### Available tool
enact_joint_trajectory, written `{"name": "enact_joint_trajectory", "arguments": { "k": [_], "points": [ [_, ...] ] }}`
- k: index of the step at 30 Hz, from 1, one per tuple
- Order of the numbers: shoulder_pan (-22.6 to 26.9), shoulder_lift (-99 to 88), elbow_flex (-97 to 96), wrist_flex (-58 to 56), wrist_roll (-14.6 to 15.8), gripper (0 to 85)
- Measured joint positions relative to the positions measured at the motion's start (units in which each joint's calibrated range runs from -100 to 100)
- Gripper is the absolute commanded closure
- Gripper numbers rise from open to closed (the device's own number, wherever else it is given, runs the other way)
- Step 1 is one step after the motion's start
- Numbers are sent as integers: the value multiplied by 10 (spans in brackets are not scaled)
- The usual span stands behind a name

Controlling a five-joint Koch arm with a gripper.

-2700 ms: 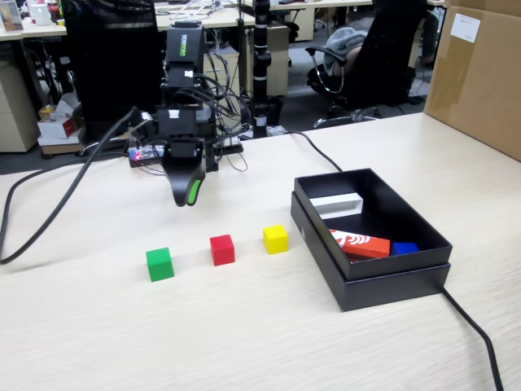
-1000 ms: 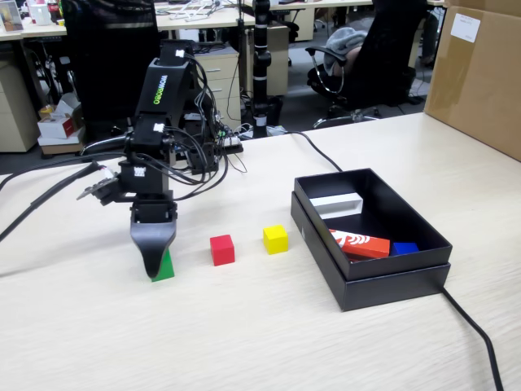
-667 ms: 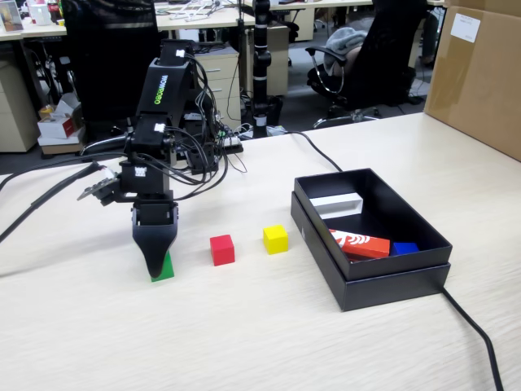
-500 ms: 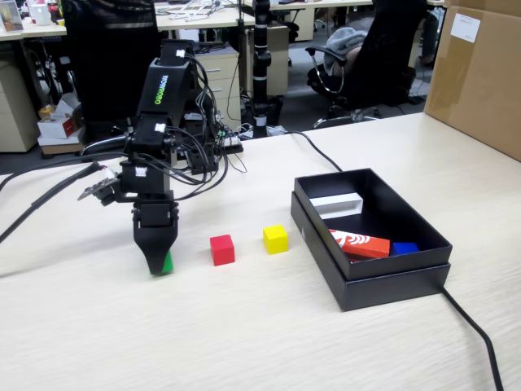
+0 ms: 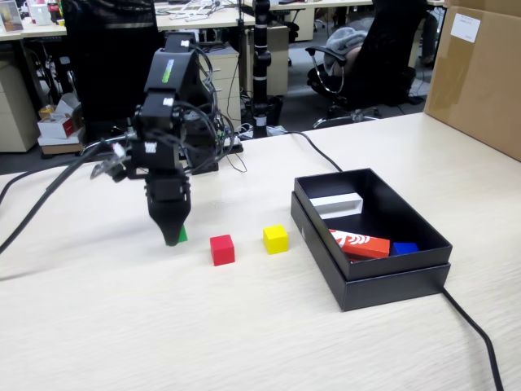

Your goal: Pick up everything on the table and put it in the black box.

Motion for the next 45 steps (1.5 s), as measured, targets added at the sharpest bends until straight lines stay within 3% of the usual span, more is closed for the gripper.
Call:
{"name": "enact_joint_trajectory", "arguments": {
  "k": [7, 9, 10, 17, 32, 45],
  "points": [
    [61, -208, -1, -55, 20, 762],
    [95, -252, -2, -56, 38, 762],
    [140, -273, 12, -60, 65, 762],
    [231, -236, 115, -76, 124, 761],
    [262, 269, 356, -75, 146, 754],
    [260, 347, 363, -75, 151, 571]
  ]
}}
